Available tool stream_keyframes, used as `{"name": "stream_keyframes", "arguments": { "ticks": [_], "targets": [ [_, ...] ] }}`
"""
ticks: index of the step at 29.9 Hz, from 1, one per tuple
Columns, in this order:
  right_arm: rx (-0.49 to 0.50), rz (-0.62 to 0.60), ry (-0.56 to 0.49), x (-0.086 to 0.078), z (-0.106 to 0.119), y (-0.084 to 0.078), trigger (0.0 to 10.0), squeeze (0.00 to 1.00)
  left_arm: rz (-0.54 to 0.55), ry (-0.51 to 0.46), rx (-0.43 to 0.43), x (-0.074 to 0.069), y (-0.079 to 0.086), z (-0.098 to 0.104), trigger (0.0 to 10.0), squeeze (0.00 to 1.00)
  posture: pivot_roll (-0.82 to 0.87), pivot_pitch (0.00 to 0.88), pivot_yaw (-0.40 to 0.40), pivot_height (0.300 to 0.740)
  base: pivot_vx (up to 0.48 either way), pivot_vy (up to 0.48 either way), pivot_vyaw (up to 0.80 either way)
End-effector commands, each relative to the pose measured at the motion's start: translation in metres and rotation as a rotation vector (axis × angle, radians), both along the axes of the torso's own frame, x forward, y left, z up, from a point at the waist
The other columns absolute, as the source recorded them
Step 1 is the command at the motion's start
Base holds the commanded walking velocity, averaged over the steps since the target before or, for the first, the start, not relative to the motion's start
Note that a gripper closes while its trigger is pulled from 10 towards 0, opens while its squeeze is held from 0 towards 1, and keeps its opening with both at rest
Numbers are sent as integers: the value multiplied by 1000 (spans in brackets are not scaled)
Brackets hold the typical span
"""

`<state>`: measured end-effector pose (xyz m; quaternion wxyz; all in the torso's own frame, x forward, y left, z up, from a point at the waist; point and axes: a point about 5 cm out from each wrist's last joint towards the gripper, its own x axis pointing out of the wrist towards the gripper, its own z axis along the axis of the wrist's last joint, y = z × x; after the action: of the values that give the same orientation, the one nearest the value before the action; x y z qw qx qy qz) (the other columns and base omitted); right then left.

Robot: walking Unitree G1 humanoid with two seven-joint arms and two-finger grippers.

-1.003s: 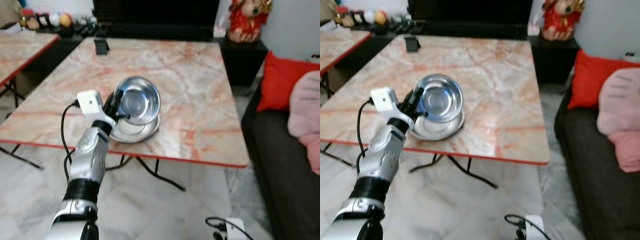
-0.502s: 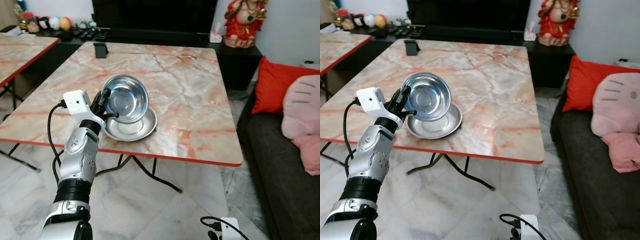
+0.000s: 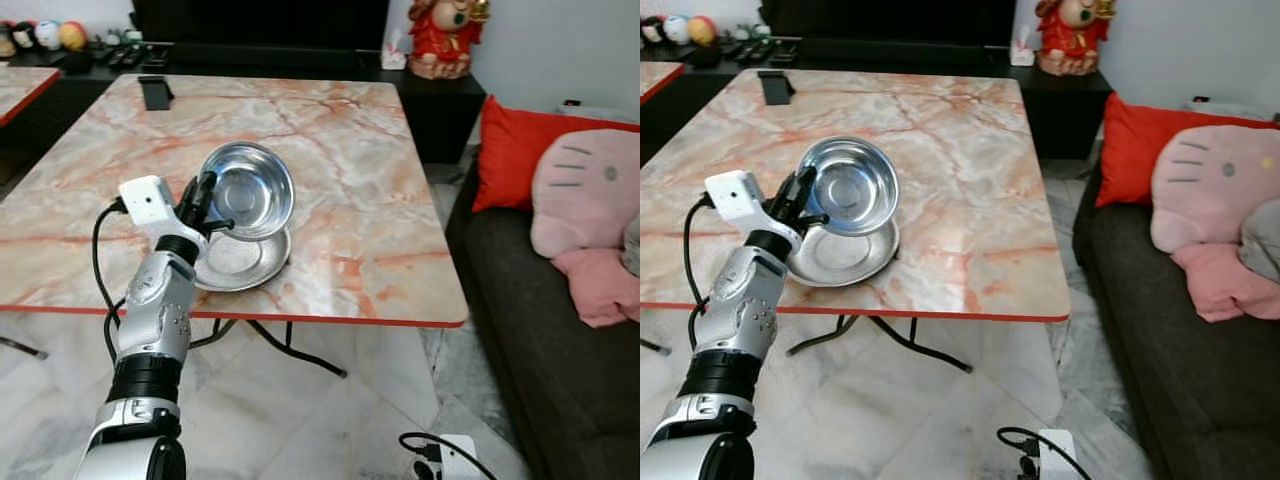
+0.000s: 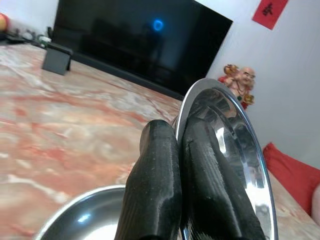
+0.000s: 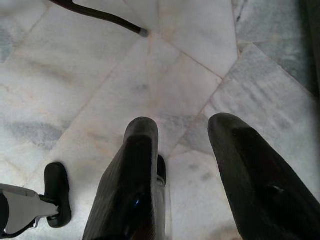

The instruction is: Setting the table

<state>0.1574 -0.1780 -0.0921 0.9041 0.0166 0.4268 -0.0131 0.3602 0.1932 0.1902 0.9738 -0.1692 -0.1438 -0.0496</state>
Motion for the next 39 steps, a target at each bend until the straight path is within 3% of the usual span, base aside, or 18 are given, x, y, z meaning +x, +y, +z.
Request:
{"name": "stream_keyframes", "arguments": {
  "ticks": [1, 10, 14, 39],
  "targets": [
    [5, -17, 11, -4, -1, -2, 10000, 0, -5, -31, -2, 0, -2, 8, 10000, 0, 38, 0, -26, 740, 0, 0, 0],
    [6, -15, 8, -3, -1, -1, 10000, 0, -3, -35, 6, 1, -2, 10, 10000, 0, 43, 0, -25, 740, 0, 0, 0],
    [16, -19, 12, -4, -1, -1, 10000, 0, -4, -45, 3, 2, -3, 12, 10000, 0, 42, 0, -23, 740, 0, 0, -717],
    [20, -21, 6, -3, -1, 0, 10000, 0, 5, -50, 0, 3, -5, 15, 10000, 0, 48, 0, -16, 740, 39, 0, 0]
  ]
}}
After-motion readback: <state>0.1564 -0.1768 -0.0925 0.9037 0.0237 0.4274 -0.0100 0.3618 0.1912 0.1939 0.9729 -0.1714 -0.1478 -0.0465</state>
